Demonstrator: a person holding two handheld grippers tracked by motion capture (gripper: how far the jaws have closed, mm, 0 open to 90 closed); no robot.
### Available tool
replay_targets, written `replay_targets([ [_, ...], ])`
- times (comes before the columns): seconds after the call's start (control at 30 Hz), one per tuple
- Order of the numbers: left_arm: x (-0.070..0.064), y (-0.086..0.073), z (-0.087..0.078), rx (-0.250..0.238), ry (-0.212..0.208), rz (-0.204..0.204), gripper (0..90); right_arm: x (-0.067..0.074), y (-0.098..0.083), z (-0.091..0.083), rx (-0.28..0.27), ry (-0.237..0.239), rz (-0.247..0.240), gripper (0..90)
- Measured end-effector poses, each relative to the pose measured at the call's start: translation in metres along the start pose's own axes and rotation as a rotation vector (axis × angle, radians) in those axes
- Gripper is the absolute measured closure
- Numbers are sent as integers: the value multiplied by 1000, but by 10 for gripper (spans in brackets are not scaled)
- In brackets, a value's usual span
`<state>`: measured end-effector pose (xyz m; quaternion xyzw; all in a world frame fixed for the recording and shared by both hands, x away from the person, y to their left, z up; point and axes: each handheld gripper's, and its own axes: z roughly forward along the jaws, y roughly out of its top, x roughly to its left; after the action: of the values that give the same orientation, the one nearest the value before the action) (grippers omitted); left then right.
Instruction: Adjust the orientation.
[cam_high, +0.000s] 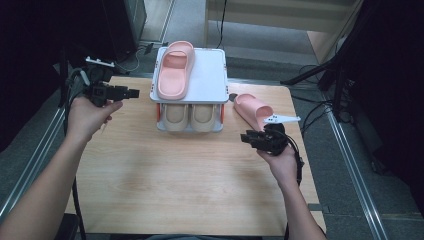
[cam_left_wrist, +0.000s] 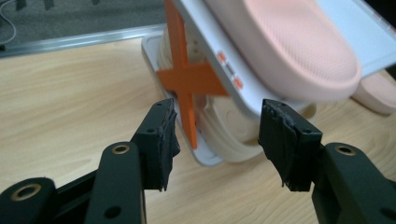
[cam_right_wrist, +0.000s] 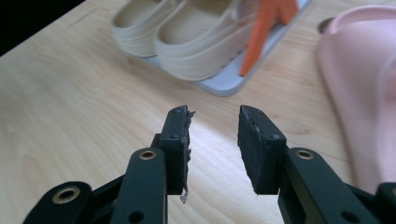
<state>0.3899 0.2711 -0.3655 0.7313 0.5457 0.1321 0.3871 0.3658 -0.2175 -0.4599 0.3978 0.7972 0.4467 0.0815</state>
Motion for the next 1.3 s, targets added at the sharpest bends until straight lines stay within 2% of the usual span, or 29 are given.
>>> replay_targets([
  [0.07, 1, -10, 2, 0, -16, 4, 456, -6, 1, 0, 0, -18, 3, 658],
  [0.17, 2, -23, 5, -5, -14, 31, 446, -14, 0, 2, 2, -43, 9, 682],
  [0.27, 3, -37, 9, -4, -34, 18, 439, -22, 2, 5, 22, -68, 14, 708],
  [0.43, 2, -58, 13, -6, -46, 11, 440, -38, 7, 8, 15, -98, 27, 759],
  [0.57, 2, -71, 16, 18, -46, 14, 441, -51, 11, 8, -1, -106, 46, 812],
  [0.63, 1, -78, 15, 9, -49, 9, 441, -58, 12, 9, -3, -125, 48, 852],
  [0.87, -3, -98, 9, -27, -68, 24, 440, -84, 11, 16, 6, -183, 77, 900],
  [1.03, -5, -109, 7, -54, -61, 34, 441, -100, 12, 29, 41, -214, 104, 900],
  [1.17, -7, -116, 6, -76, -38, 36, 441, -107, 14, 41, 64, -220, 117, 900],
  [1.3, -6, -120, 6, -66, -31, 33, 440, -110, 15, 50, 89, -229, 118, 900],
])
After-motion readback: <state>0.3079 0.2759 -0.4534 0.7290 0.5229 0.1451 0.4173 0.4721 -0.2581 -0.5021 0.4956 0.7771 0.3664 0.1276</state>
